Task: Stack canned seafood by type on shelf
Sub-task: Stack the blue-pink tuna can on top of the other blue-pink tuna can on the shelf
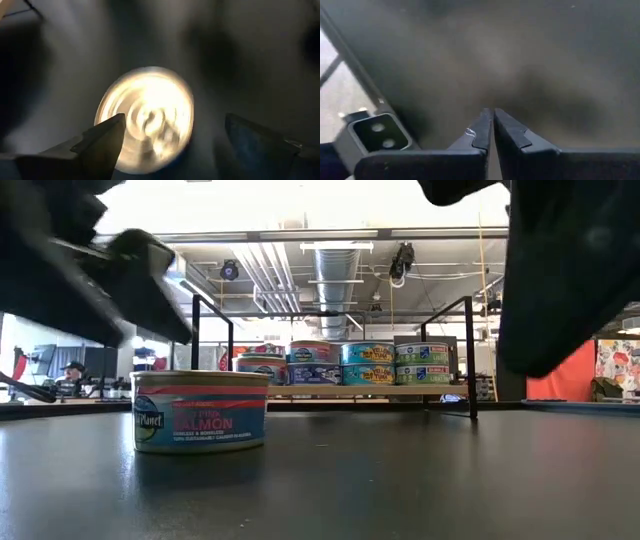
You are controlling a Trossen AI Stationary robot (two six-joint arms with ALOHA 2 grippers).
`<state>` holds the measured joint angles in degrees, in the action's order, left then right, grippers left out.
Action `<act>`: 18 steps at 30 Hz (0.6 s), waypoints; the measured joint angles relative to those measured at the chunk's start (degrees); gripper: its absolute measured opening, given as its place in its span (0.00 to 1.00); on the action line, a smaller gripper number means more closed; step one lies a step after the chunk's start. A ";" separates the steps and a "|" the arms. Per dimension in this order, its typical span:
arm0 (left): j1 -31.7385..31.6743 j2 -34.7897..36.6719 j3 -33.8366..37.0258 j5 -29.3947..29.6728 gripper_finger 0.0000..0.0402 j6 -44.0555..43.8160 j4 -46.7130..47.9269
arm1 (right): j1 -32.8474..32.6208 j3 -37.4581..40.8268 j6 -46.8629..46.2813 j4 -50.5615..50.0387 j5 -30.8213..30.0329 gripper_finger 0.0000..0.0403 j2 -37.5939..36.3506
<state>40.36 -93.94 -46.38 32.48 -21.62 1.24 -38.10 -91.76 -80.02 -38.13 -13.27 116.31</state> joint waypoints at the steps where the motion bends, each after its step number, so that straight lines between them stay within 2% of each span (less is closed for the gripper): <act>1: 0.40 0.82 -0.51 0.11 0.80 0.17 3.84 | 0.16 0.04 0.29 -0.04 -0.05 0.03 0.00; 3: 1.03 3.22 -0.36 0.27 0.79 0.15 9.26 | 0.68 0.06 1.68 0.88 -0.06 0.03 0.04; 6: 1.64 8.87 3.91 1.60 0.77 -1.54 11.28 | 1.69 0.06 4.25 3.12 -0.12 0.03 0.12; 9: 1.15 14.58 10.90 1.49 0.76 -4.46 10.54 | 2.80 0.13 5.02 4.56 -0.19 0.04 0.17; 11: -0.08 17.34 15.29 0.84 0.77 -4.49 5.54 | 3.66 0.13 5.36 4.59 -0.02 0.06 0.17; 15: -2.71 18.31 21.09 -5.18 0.80 1.73 -2.47 | 5.47 0.17 7.54 4.85 -0.02 0.17 0.17; 18: -4.24 17.12 21.53 -5.41 0.84 3.62 -3.16 | 6.53 0.17 7.84 4.94 -0.44 0.29 0.17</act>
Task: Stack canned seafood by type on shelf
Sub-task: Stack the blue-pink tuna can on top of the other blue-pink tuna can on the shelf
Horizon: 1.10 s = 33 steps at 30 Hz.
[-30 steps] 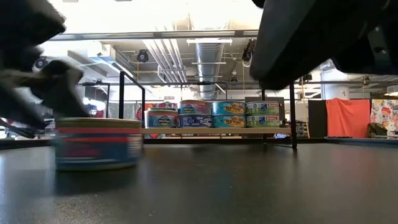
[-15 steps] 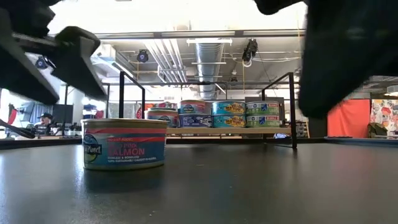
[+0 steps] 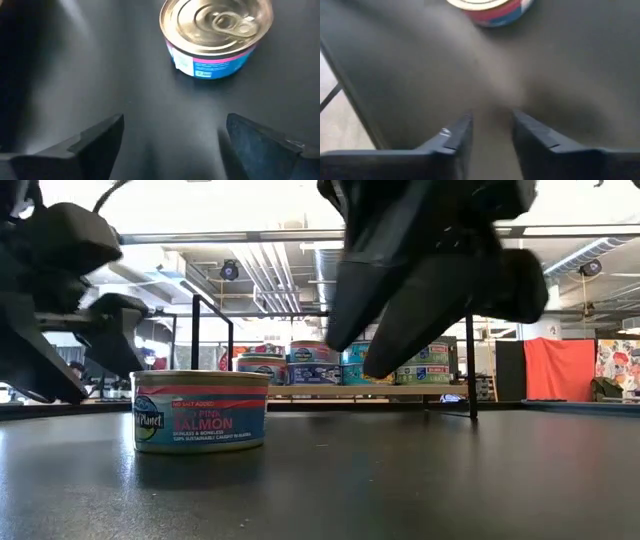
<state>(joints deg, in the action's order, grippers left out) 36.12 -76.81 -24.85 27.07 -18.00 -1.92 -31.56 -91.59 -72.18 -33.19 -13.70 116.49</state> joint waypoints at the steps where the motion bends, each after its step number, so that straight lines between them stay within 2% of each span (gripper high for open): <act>1: -0.28 -0.61 -0.20 -0.04 0.85 0.08 -0.33 | 0.29 0.00 0.21 0.02 -0.28 0.34 0.01; 3: -0.37 -1.81 -0.26 -0.19 0.87 1.06 -2.76 | 0.77 0.00 0.63 -0.14 -1.89 0.43 0.02; 5: -0.37 -3.82 -0.10 -1.59 0.88 3.86 -9.22 | 1.26 0.00 2.29 -0.44 -5.06 0.51 0.02; 9: -1.23 -10.28 0.97 -6.96 0.88 9.77 -20.68 | 3.64 0.00 2.55 -1.45 -8.61 0.60 0.02; 14: -2.83 -16.59 -0.95 -7.15 0.88 9.13 -22.88 | 6.90 0.00 5.59 -1.19 -6.64 0.61 0.09; 17: -2.95 -17.86 -1.95 -7.17 0.88 8.96 -23.36 | 7.72 0.00 7.92 -1.18 -1.95 0.59 0.09; 20: -3.20 -18.20 -2.41 -7.24 0.88 9.34 -23.12 | 7.95 0.00 9.63 -1.88 -0.03 0.59 0.09; 25: -4.52 -18.22 -2.54 -8.14 0.88 11.31 -23.62 | 7.95 0.05 12.72 -3.84 -0.17 0.62 0.09; 28: -5.96 -18.52 -2.76 -9.71 0.88 13.69 -25.41 | 7.99 0.86 16.98 -3.49 -2.82 0.63 0.09; 31: -7.31 -19.62 -4.88 -9.55 0.88 14.94 -26.28 | 9.02 2.85 22.16 0.61 -4.59 0.64 0.09; 33: -7.88 -21.27 -6.61 -9.39 0.88 15.97 -26.01 | 10.11 4.17 24.11 3.11 -2.81 0.65 0.09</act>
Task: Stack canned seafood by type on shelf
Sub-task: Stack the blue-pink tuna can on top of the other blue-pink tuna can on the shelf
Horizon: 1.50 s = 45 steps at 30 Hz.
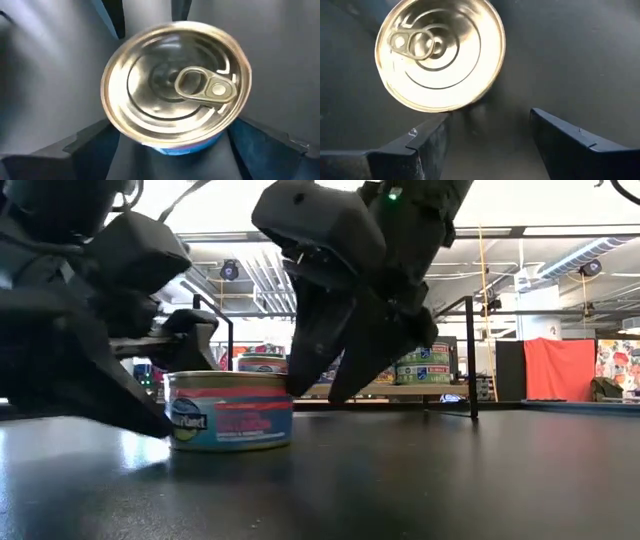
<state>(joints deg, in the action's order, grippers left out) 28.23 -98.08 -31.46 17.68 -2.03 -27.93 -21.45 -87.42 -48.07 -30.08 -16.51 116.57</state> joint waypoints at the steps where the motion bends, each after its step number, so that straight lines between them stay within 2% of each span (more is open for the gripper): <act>1: -0.16 -1.30 -1.21 0.37 0.88 0.57 0.33 | 0.39 0.37 0.63 0.61 1.12 0.65 -0.03; 7: -0.31 -7.30 -9.02 -2.77 0.89 -1.82 3.06 | 0.89 0.62 2.12 0.16 4.61 0.65 -0.11; 12: -0.73 -8.72 -12.16 -3.60 0.92 -2.70 2.99 | 0.29 1.27 1.90 0.53 5.48 0.63 -0.20; 24: -1.54 -9.00 -13.18 -3.07 0.98 -2.61 2.45 | -1.30 2.55 1.62 3.55 2.44 0.65 -0.09; 31: -1.49 -9.00 -14.88 -1.35 0.98 3.16 3.90 | -1.93 2.50 6.00 4.41 2.46 0.68 0.02; 35: -1.50 -8.92 -16.50 -3.48 0.98 0.00 7.33 | -1.93 2.48 5.03 4.80 3.34 0.70 0.04; 45: -1.51 -8.92 -16.45 -3.71 0.99 -3.86 4.54 | -1.93 2.41 3.14 4.97 3.69 0.72 0.04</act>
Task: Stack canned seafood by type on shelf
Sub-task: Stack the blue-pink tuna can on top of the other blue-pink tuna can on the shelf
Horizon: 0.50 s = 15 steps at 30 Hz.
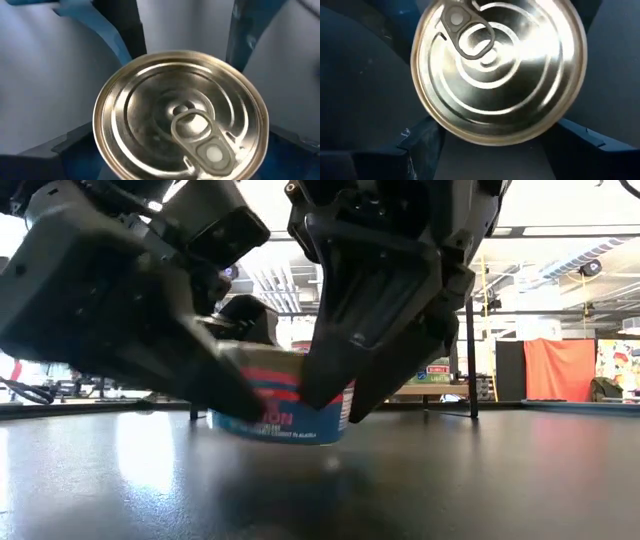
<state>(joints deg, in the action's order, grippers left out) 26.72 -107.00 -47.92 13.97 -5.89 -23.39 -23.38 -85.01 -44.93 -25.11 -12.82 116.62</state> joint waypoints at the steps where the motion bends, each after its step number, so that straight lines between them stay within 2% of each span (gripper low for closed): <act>1: 0.00 0.01 0.00 -0.14 0.99 -0.48 -0.46 | 0.00 0.00 0.00 -0.14 0.04 0.72 0.00; 15: -1.62 0.22 0.00 0.02 0.99 3.34 -1.13 | 0.11 0.00 -0.96 -1.59 -0.44 0.73 0.00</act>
<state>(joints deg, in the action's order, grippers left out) 25.10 -106.78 -47.92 13.99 -2.55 -24.52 -23.27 -85.01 -45.89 -26.69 -13.26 116.62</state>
